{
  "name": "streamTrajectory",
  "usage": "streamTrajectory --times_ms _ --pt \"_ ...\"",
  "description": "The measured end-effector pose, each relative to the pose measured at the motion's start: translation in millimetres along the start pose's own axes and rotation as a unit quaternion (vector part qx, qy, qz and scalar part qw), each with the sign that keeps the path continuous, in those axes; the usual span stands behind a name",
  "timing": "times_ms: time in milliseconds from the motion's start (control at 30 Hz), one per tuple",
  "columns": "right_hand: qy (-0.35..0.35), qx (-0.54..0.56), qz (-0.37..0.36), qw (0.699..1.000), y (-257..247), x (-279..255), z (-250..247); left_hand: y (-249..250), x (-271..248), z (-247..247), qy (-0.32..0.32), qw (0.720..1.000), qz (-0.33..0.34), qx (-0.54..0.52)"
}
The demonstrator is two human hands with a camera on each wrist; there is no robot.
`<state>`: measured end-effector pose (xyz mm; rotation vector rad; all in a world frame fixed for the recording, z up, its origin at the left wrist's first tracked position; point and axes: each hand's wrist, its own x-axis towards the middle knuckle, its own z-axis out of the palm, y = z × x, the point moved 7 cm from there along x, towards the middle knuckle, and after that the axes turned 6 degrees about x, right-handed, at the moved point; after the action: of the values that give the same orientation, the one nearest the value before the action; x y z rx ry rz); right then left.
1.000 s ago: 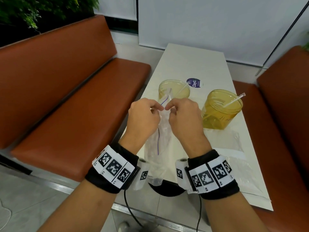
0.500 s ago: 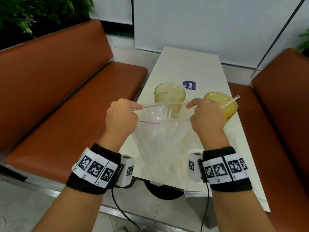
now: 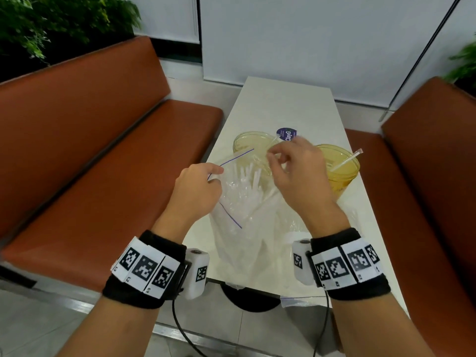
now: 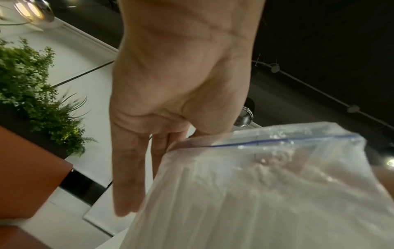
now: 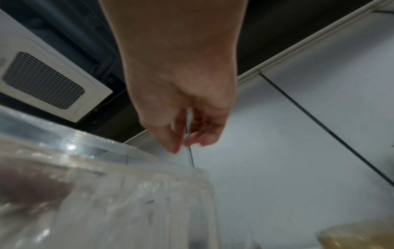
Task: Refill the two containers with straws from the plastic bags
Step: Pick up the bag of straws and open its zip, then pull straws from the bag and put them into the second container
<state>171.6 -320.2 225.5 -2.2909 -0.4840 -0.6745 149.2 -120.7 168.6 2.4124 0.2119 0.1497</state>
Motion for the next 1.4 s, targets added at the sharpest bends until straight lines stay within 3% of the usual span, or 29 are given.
streamTrajectory --times_ms 67,133,200,367,500,600,833,900,1000,1067,1167,1300,1400 --pt "-0.127 0.019 -0.005 0.992 -14.2 1.0 19.7 2.2 -1.2 1.0 0.004 1.0 0.006 -0.015" --pt "-0.257 -0.071 0.008 0.964 -17.7 -6.4 44.4 2.1 -3.5 3.5 0.006 0.999 0.009 -0.035" --pt "-0.298 -0.141 -0.004 0.944 -18.4 -12.4 60.6 3.2 -5.5 5.5 0.007 0.998 0.012 -0.069" --pt "-0.276 -0.129 -0.016 0.952 -17.6 -9.6 77.7 -0.3 -10.9 6.8 -0.008 0.992 0.01 -0.129" --pt "-0.252 -0.049 0.006 0.967 -16.1 2.8 69.1 -2.9 -14.0 13.0 -0.045 0.992 0.024 -0.119" --pt "-0.234 0.008 -0.017 0.972 -29.6 19.0 55.6 -1.2 -15.1 17.7 -0.063 0.992 0.035 -0.104" --pt "-0.206 0.136 -0.101 0.964 -82.1 34.7 42.1 -3.5 0.2 30.0 -0.012 0.996 0.012 -0.086" --pt "-0.167 0.209 -0.079 0.96 -82.3 35.1 39.9 -9.5 4.2 32.8 0.004 0.993 -0.014 -0.117" --pt "-0.114 0.293 0.021 0.949 -64.0 29.3 48.0 -8.5 5.4 33.1 0.017 0.986 -0.004 -0.167" --pt "-0.136 0.288 0.066 0.946 -54.3 19.6 61.9 -4.0 3.7 29.9 0.033 0.983 0.028 -0.176" --pt "-0.214 0.245 0.071 0.943 -48.7 3.9 91.4 -2.9 2.9 31.3 0.038 0.981 0.035 -0.186" --pt "-0.192 0.247 0.066 0.947 -47.7 0.4 106.7 -9.1 5.7 31.1 0.046 0.982 0.033 -0.179" --pt "-0.179 0.278 0.071 0.941 -53.7 5.6 101.4 -8.0 6.6 32.0 0.02 0.987 0.078 -0.138"
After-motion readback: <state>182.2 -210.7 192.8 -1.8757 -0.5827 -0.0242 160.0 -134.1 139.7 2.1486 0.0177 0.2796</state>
